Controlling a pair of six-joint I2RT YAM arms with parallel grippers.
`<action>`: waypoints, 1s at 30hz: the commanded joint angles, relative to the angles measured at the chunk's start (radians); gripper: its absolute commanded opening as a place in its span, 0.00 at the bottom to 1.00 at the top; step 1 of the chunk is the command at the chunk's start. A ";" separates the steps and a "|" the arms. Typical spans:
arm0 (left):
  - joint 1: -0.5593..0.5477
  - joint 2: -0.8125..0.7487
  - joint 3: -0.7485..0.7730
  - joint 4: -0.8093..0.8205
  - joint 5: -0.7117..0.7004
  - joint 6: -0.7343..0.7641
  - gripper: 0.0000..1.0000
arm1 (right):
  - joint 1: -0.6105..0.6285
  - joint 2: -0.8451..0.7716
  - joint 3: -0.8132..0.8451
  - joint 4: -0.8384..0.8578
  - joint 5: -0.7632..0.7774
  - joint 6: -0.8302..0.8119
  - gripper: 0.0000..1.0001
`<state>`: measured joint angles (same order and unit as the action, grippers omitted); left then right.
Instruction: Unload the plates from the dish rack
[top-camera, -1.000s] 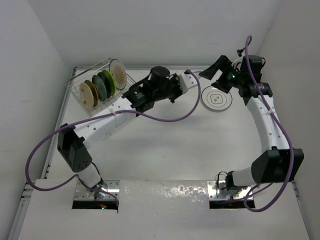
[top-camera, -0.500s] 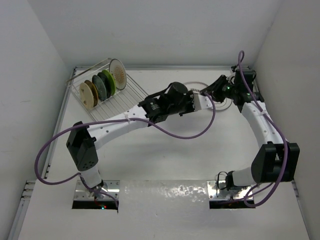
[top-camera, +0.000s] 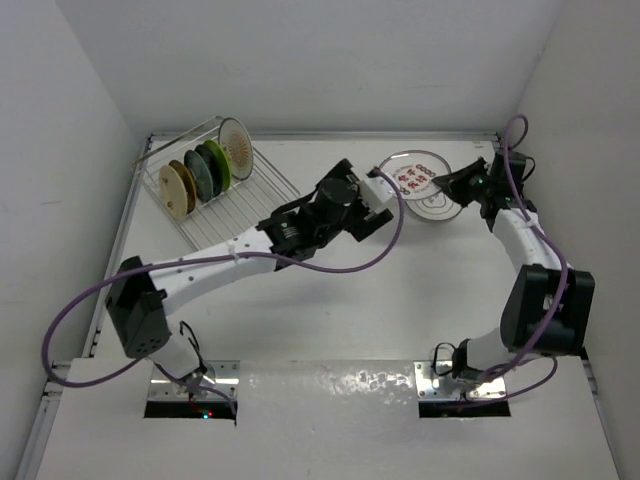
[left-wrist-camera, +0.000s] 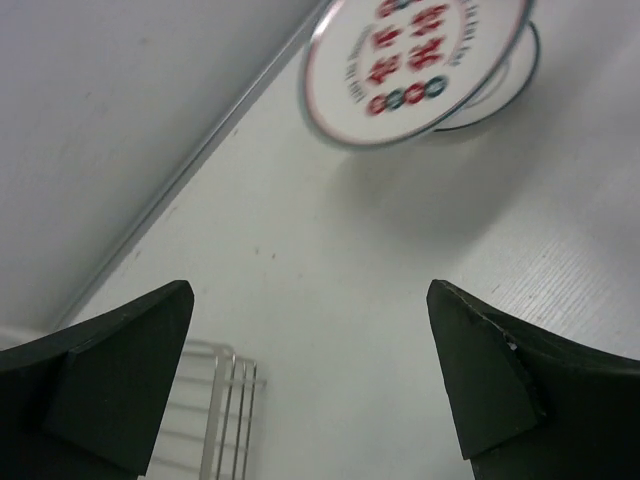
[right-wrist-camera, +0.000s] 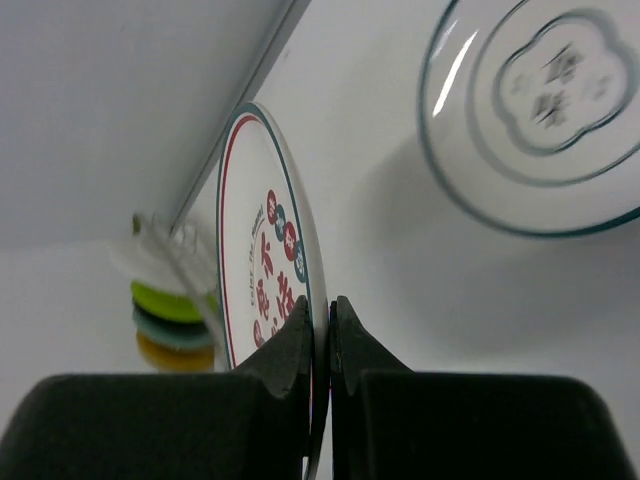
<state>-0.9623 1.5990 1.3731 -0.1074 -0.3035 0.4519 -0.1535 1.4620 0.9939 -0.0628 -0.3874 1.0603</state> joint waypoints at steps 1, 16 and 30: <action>0.005 -0.144 -0.055 0.066 -0.243 -0.235 1.00 | -0.049 0.081 0.015 0.150 0.123 0.009 0.00; 0.209 -0.188 -0.077 -0.163 -0.315 -0.714 1.00 | -0.123 0.397 0.115 0.170 0.228 -0.129 0.21; 0.299 -0.093 0.035 -0.230 -0.243 -0.821 1.00 | -0.080 0.541 0.400 -0.270 0.334 -0.279 0.99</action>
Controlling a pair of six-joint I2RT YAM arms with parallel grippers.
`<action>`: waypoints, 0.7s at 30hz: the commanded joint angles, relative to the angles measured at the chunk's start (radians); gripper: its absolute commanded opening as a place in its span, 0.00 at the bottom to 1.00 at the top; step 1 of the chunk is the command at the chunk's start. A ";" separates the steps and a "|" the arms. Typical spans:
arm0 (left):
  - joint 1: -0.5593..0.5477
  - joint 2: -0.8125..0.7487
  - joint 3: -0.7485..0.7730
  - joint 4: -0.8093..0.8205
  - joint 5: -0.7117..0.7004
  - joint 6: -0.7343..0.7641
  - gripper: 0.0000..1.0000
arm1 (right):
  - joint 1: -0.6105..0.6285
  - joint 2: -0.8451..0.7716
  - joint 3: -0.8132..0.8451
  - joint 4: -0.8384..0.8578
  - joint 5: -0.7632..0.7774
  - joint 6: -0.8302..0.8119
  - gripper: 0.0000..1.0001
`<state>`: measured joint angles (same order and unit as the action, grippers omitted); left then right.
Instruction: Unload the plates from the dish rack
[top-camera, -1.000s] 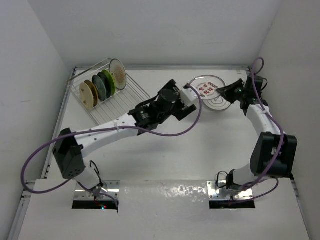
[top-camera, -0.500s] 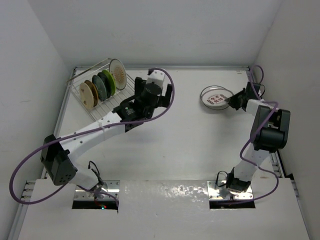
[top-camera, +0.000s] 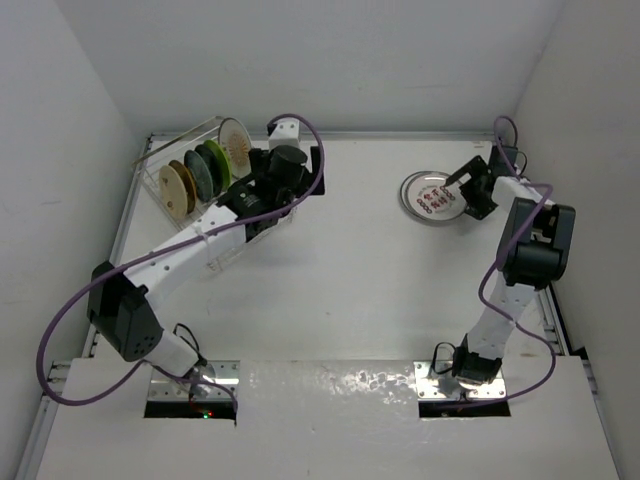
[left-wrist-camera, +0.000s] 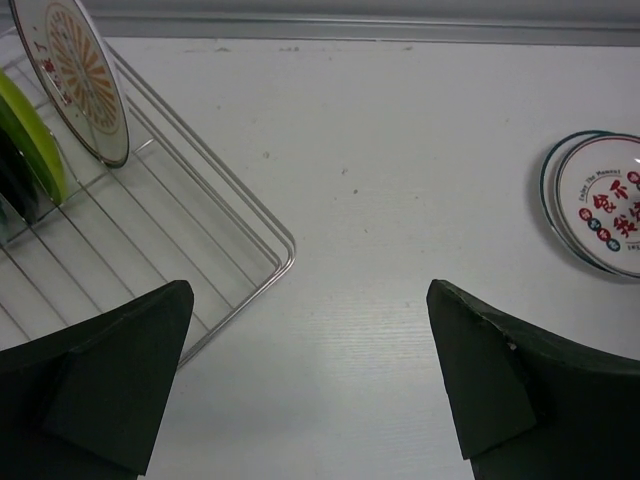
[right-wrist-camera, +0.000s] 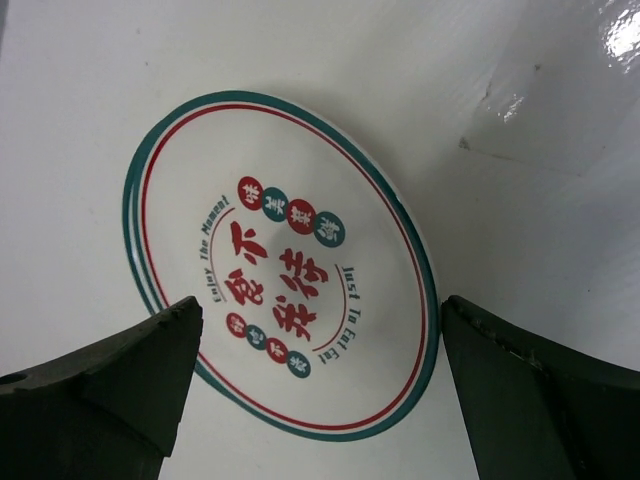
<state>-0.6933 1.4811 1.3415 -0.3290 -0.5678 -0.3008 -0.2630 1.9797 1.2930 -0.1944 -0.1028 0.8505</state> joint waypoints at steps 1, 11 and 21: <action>0.050 0.048 0.080 -0.019 0.028 -0.086 1.00 | 0.044 0.039 0.132 -0.164 0.058 -0.085 0.99; 0.225 0.169 0.197 -0.016 0.088 -0.166 1.00 | 0.061 -0.053 0.114 -0.276 0.177 -0.102 0.99; 0.348 0.611 0.735 -0.146 -0.067 -0.116 0.92 | 0.255 -0.456 -0.167 -0.167 0.290 -0.241 0.99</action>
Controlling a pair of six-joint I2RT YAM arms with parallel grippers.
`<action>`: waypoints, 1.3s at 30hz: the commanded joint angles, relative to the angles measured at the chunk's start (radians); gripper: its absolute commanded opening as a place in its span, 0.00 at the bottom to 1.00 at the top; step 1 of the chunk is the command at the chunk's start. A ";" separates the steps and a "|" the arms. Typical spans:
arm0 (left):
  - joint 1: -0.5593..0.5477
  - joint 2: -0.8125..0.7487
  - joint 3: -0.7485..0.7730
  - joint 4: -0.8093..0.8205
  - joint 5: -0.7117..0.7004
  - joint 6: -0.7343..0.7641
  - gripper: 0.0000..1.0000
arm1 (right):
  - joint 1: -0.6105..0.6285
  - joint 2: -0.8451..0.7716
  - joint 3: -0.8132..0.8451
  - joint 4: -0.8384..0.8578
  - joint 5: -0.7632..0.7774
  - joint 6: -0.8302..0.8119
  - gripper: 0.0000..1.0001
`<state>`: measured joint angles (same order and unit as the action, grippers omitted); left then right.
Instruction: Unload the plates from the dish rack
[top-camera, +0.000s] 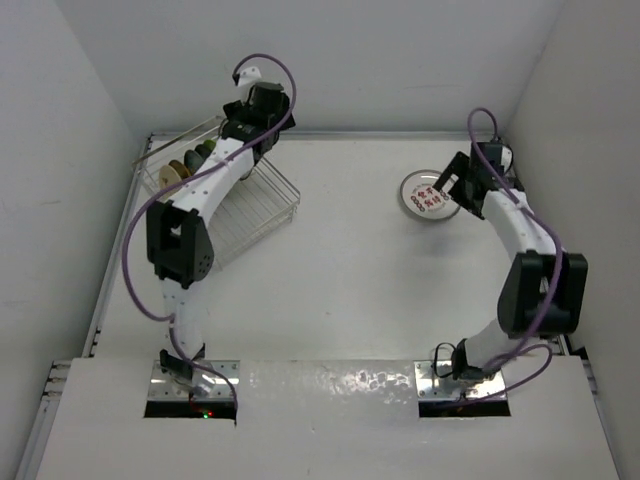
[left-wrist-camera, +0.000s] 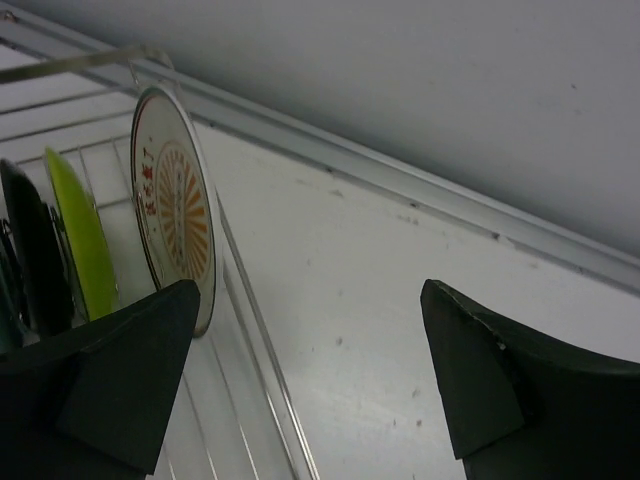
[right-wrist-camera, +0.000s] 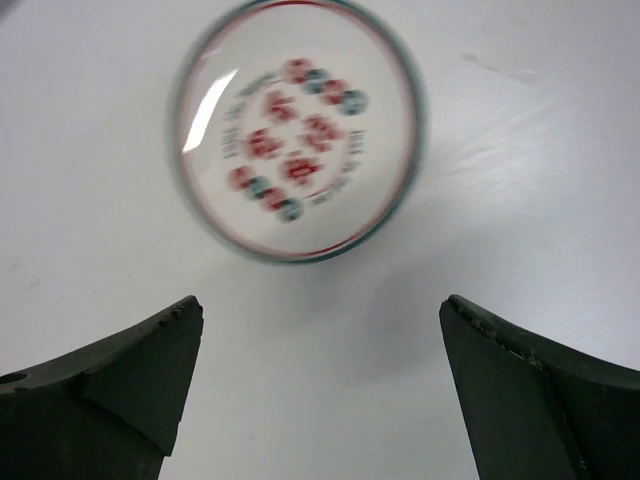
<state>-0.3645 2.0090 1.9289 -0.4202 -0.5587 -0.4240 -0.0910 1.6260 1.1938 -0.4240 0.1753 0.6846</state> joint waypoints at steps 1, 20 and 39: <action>0.025 0.115 0.188 -0.071 -0.090 0.004 0.89 | 0.121 -0.132 -0.109 0.094 -0.019 -0.086 0.99; 0.124 0.267 0.142 0.040 -0.055 -0.019 0.32 | 0.218 -0.265 -0.336 0.214 -0.209 -0.088 0.99; 0.063 -0.082 0.016 0.239 0.173 0.247 0.00 | 0.249 -0.443 -0.260 0.090 -0.076 -0.074 0.99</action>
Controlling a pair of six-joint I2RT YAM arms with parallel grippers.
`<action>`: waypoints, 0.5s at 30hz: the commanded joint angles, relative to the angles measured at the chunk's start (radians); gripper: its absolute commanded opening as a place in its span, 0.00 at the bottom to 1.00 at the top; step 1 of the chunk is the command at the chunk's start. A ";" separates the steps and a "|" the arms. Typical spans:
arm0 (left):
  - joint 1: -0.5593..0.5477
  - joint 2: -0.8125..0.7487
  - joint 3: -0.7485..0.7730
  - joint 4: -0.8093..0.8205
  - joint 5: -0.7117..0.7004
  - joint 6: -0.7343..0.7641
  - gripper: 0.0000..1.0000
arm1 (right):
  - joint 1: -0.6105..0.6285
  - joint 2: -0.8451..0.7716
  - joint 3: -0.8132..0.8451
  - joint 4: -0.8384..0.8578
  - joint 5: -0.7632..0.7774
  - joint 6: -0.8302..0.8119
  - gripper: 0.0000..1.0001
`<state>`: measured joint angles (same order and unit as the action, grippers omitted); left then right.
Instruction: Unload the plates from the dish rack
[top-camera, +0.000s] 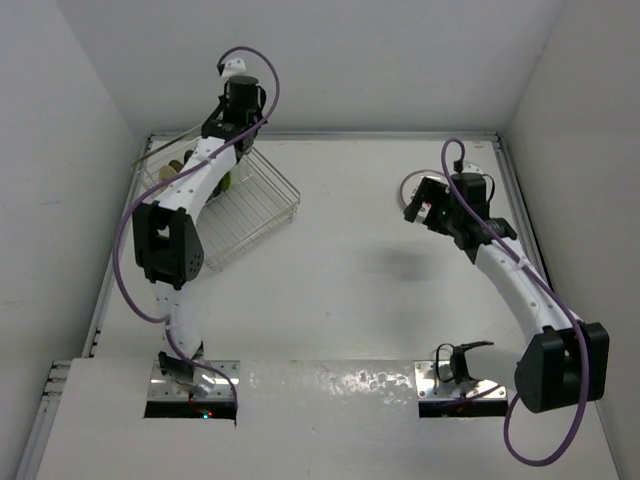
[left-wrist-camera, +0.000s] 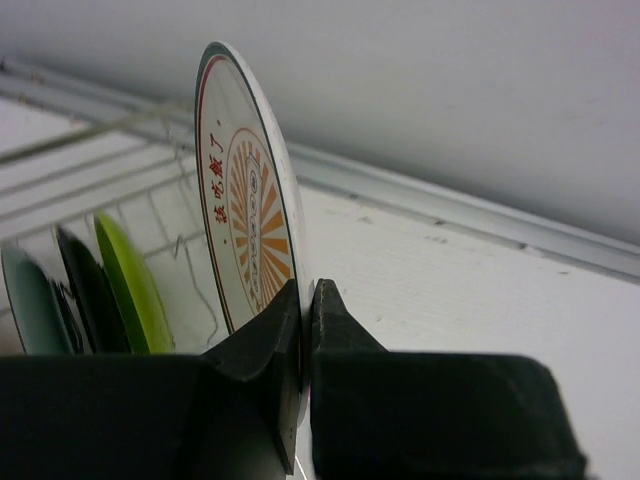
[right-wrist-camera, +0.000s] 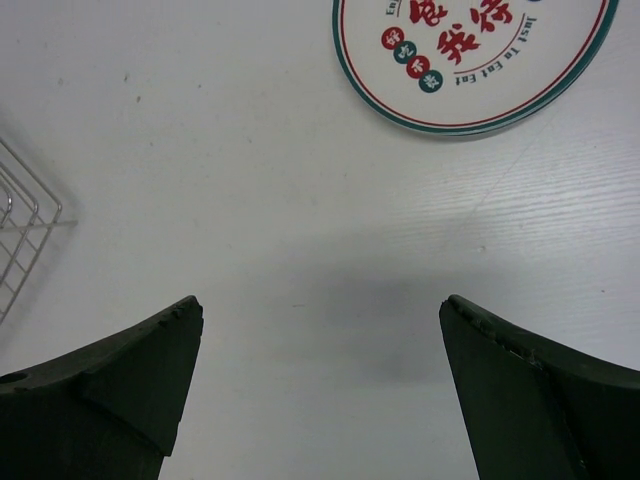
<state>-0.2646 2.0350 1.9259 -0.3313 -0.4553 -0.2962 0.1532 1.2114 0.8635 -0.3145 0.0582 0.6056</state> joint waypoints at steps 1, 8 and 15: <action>-0.050 -0.110 0.042 0.162 0.137 0.144 0.00 | 0.005 -0.029 0.084 -0.026 0.045 0.008 0.99; -0.310 -0.156 -0.043 0.271 0.161 0.620 0.00 | -0.104 0.063 0.293 -0.060 -0.231 0.123 0.99; -0.524 -0.228 -0.298 0.333 0.274 0.943 0.00 | -0.277 0.116 0.419 -0.156 -0.388 0.181 0.99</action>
<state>-0.7567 1.8782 1.6802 -0.0731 -0.2317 0.4110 -0.1066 1.3247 1.2358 -0.4129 -0.2417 0.7555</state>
